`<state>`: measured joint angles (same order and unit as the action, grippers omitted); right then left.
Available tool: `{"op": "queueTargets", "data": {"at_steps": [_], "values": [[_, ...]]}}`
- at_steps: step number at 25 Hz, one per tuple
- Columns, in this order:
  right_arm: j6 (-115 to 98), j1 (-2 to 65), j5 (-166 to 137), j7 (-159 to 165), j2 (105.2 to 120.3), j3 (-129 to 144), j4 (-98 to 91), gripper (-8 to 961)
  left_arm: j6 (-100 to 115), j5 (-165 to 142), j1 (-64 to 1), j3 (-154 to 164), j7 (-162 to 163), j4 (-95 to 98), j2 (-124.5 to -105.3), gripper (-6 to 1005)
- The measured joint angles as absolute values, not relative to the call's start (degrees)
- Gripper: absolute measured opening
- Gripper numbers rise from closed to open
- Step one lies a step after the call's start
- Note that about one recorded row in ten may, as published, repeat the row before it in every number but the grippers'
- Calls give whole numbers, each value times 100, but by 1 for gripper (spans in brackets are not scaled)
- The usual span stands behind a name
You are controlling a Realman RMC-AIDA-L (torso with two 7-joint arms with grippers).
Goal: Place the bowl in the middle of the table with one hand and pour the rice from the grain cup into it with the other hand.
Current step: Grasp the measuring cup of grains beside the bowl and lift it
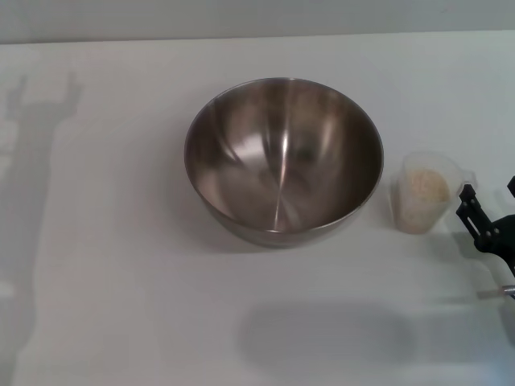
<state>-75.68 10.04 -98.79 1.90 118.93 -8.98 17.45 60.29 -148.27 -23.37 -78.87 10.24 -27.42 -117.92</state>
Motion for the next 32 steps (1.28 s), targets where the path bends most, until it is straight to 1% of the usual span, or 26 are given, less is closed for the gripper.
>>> {"op": "queueTargets", "data": {"at_steps": [24,27,32], "values": [[-7386,1243,-9878,194,11910,-1042,1664,730,6029,-14788,-2338,-7883,1029,-2742,-11795,844],[-7333,1278,-9878,194,11910,-1044,1662,507,6032,-14784,-2338,-7883,1031,-2742,-11795,844],[-7295,1331,-9878,194,11909,-1046,1661,396,6078,-14782,-2316,-7883,1039,-2750,-11795,844]]}}
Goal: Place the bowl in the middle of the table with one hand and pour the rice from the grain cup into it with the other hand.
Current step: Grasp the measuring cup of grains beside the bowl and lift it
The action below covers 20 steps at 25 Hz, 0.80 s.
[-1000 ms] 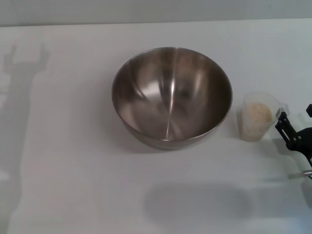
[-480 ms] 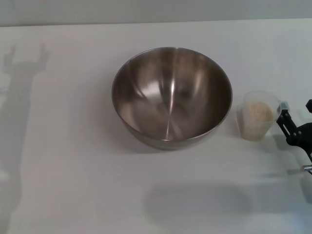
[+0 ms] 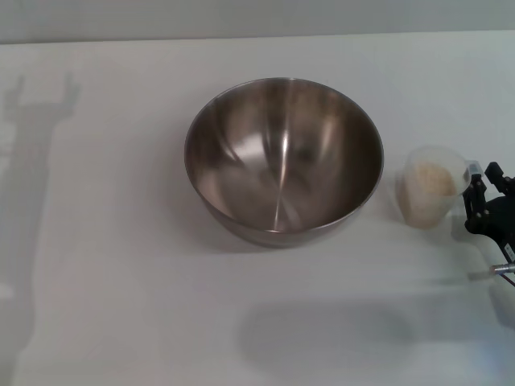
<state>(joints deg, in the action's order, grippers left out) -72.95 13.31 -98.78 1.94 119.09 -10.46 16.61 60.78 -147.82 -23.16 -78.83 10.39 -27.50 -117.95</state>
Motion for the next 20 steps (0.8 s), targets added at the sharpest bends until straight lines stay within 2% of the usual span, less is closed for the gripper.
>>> {"op": "queueTargets", "data": {"at_steps": [6,20], "values": [[-7294,1351,-9889,193,11909,-1046,1661,262,6127,-14782,-2286,-7883,1096,-2751,-11803,844],[-7330,1412,-9889,193,11925,-1099,1578,41,6189,-14783,-2242,-7892,1194,-2742,-11803,844]]}}
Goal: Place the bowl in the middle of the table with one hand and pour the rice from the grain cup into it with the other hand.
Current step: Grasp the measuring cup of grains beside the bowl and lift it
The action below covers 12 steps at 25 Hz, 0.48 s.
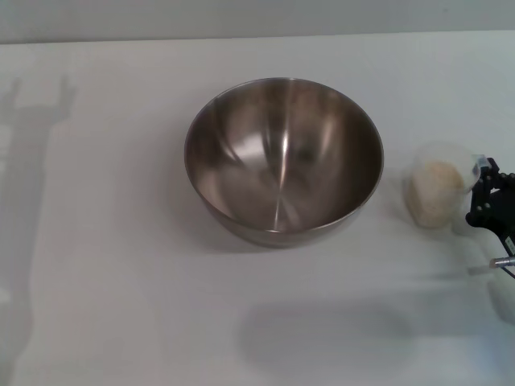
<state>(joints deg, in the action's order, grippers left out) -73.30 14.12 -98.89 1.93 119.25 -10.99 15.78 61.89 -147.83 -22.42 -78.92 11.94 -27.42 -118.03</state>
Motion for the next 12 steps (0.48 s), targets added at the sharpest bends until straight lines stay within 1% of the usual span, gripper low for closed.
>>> {"op": "queueTargets", "data": {"at_steps": [2,6,12], "values": [[-7325,1415,-9887,192,11926,-1173,1573,19,6189,-14784,-2242,-7892,1195,-2742,-11804,844],[-7496,1370,-9884,167,11943,-1351,1560,13,6188,-14783,-2238,-7892,1195,-2742,-11804,844],[-8471,1296,-9880,150,11943,-1778,1390,12,6189,-14794,-2232,-7892,1195,-2742,-11803,844]]}}
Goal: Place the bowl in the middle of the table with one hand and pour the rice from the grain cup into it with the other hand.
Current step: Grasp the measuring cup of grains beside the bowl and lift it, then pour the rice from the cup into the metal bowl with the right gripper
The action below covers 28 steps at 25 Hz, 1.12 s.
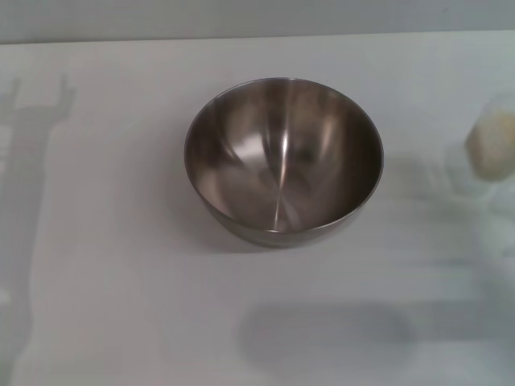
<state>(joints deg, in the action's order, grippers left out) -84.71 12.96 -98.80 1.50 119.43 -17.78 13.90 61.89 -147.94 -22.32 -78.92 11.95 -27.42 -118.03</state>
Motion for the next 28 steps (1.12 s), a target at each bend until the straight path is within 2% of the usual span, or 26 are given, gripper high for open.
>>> {"op": "queueTargets", "data": {"at_steps": [4,16,22,28], "values": [[-8979,1513,-9878,148,11921,-1883,1093,12,6176,-14809,-2247,-7877,1195,-2742,-11807,844],[-8981,2904,-9943,-1539,11918,-1333,666,12,6143,-14797,-2326,-7877,1195,-2769,-11827,844],[-8955,3140,-9947,-2471,11929,-914,808,13,6133,-14791,-2344,-7884,1195,-2781,-11831,844],[-8976,3214,-10262,-4708,11941,-746,1117,11,6133,-14775,-2390,-7884,1195,-2792,-11836,844]]}}
